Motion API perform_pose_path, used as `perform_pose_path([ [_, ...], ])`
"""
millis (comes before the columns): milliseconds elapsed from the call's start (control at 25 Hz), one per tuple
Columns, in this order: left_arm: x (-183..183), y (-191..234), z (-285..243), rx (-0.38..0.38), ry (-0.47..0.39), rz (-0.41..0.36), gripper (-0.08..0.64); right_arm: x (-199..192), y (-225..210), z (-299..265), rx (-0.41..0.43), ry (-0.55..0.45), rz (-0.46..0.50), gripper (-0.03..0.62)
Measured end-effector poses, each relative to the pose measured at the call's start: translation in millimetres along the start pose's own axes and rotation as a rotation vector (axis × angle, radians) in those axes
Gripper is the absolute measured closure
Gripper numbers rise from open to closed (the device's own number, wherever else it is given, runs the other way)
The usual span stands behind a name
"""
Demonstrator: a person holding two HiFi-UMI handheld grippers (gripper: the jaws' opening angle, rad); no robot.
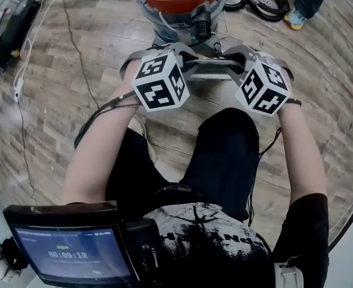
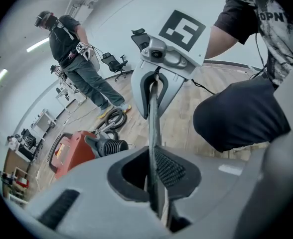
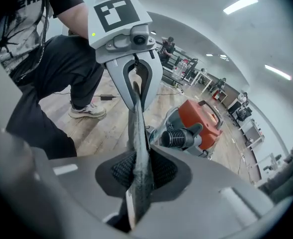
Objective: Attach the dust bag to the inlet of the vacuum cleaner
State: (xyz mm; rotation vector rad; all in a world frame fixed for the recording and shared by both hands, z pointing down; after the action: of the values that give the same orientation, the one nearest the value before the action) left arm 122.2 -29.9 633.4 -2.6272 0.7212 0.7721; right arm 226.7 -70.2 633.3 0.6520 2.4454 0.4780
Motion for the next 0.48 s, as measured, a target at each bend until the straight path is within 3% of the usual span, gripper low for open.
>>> perform_pose_path([
  [200, 0.5, 10.8, 9.1, 0.019, 0.038, -0.009, 0.534, 6.8, -9.8, 2.4, -0.042, -0.024, 0.039, 0.541],
  [480, -27.6, 40.3, -19.6, -0.029, 0.052, -0.065, 0.534, 3.4, -17.6, -39.0, -0.034, 0.049, 0.012, 0.543],
])
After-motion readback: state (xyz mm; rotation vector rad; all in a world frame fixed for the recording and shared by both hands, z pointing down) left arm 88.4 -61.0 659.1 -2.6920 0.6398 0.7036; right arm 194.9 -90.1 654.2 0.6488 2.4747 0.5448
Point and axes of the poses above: the fingertips, and each gripper's own axes: z backward along the fingers, y to its left, x out of its top, the point moved 7 cm from there along z, backward along the fingers, and after that the axes turned 12 degrees about z, right-handed, at the moved point
